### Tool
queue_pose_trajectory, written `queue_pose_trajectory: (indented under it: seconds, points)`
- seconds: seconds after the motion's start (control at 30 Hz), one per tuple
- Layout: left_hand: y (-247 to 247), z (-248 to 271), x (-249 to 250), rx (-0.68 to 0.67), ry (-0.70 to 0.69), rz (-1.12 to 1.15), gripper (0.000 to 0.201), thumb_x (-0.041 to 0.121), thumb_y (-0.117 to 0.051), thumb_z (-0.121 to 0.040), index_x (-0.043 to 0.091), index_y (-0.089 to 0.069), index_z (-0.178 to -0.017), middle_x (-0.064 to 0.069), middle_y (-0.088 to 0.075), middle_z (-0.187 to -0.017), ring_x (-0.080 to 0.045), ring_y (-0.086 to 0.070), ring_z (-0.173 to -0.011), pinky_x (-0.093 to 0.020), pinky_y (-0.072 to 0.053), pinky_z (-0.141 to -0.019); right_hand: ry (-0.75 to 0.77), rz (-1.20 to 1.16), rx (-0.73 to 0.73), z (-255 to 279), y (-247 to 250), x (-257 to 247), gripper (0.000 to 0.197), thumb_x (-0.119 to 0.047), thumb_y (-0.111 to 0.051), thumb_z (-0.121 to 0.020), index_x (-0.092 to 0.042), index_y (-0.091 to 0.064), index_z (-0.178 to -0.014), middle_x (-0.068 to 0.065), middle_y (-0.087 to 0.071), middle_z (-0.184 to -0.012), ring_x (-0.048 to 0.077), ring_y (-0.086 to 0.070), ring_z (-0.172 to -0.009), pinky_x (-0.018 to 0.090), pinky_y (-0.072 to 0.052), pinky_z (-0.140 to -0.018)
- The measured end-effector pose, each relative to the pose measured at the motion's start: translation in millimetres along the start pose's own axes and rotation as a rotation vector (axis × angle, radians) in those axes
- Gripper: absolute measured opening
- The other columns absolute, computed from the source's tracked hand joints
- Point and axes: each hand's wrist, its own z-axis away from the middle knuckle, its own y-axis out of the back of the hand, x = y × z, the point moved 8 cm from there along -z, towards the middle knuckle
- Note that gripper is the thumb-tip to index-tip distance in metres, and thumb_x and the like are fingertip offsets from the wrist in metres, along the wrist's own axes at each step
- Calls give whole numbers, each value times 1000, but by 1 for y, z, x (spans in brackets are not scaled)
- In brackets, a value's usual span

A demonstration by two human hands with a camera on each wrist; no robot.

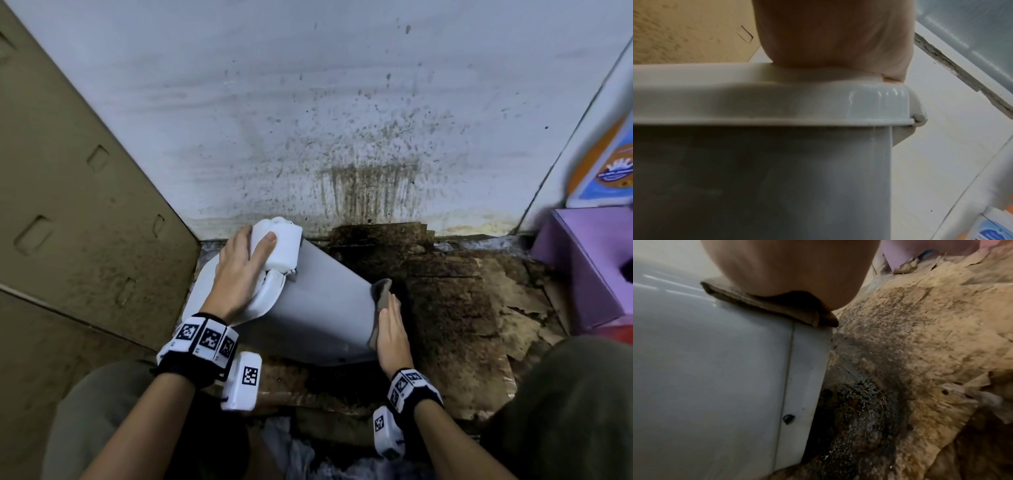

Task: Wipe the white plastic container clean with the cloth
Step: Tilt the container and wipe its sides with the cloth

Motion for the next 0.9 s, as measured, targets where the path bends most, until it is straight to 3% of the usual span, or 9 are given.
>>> queue_pose_trajectory:
  seconds: [0.13,0.23,0.3,0.43,0.6,0.77,0.9]
  points:
    - [3,1,-2,10,14,10,92,83,-34,-75,27,-41,-148,10,-41,-141,-8,-30,-138,-32,-22,-112,13,-30,61,1,-4,-9,50,-27,-28,-110,-20,-19,-158,-8,-14,-167,5,-8,-153,28,-4,-126]
    - [3,3,-3,-1,21,-9,95,84,-31,-75,26,-38,-151,2,-39,-153,-12,-27,-144,-34,-20,-116,47,-13,89,3,-10,-26,49,-25,-28,-110,-20,-24,-158,-7,-18,-166,-2,-10,-148,16,-1,-121]
    - [4,3,-1,-3,17,-2,95,83,-31,-74,26,-38,-150,3,-39,-152,-11,-28,-143,-31,-20,-112,107,9,77,5,-21,-46,51,-30,-24,-108,-19,-25,-158,-5,-18,-167,-1,-9,-150,11,0,-118]
    - [2,2,0,-9,11,-12,95,84,-30,-74,27,-38,-150,4,-39,-154,-10,-27,-142,-29,-19,-110,272,4,51,19,-48,-106,58,-39,-22,-101,-24,-24,-157,-9,-15,-166,1,-6,-152,25,-4,-125]
    - [1,4,1,-4,13,-19,94,83,-30,-75,27,-37,-150,2,-39,-153,-13,-28,-143,-36,-20,-116,457,21,30,50,-76,-172,59,-45,-19,-102,-25,-22,-158,-11,-15,-166,-2,-4,-152,23,-4,-124]
    - [0,3,2,-16,17,-6,93,83,-32,-75,28,-37,-150,4,-39,-151,-11,-27,-142,-39,-20,-119,560,108,24,55,-75,-176,57,-40,-19,-106,-21,-20,-159,-8,-16,-167,2,-6,-153,33,-12,-125]
    - [4,3,2,0,12,30,92,84,-34,-73,29,-41,-147,14,-40,-136,-1,-28,-129,-30,-21,-110,620,164,14,44,-65,-153,54,-33,-19,-107,-18,-21,-159,-8,-18,-167,6,-12,-154,34,-18,-124]
